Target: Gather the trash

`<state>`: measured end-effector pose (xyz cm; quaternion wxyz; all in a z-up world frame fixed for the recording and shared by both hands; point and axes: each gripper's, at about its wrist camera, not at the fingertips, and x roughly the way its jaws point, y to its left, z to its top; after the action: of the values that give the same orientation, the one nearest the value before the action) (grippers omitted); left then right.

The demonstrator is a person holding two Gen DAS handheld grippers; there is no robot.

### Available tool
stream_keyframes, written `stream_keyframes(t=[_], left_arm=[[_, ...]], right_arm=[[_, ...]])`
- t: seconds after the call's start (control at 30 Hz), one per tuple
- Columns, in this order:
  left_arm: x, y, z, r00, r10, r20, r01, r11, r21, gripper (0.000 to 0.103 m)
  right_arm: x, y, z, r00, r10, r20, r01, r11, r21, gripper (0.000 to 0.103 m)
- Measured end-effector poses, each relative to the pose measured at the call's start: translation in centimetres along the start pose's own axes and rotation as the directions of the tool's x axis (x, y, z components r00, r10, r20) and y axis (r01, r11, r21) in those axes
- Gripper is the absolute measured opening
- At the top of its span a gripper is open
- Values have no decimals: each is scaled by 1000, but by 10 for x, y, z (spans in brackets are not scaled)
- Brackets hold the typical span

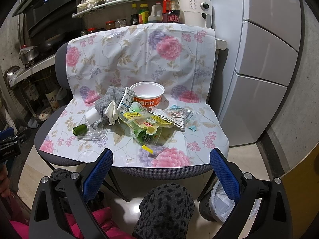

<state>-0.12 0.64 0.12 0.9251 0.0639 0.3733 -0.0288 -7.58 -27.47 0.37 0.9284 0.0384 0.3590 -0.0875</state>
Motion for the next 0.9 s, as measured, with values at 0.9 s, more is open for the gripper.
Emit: stream_keyframes(t=[0.9], left_arm=[[3, 1, 1, 1000, 1, -8, -1, 1000, -9, 97]], right_arm=[[0, -2, -1, 1000, 1, -2, -1, 1000, 3, 97]])
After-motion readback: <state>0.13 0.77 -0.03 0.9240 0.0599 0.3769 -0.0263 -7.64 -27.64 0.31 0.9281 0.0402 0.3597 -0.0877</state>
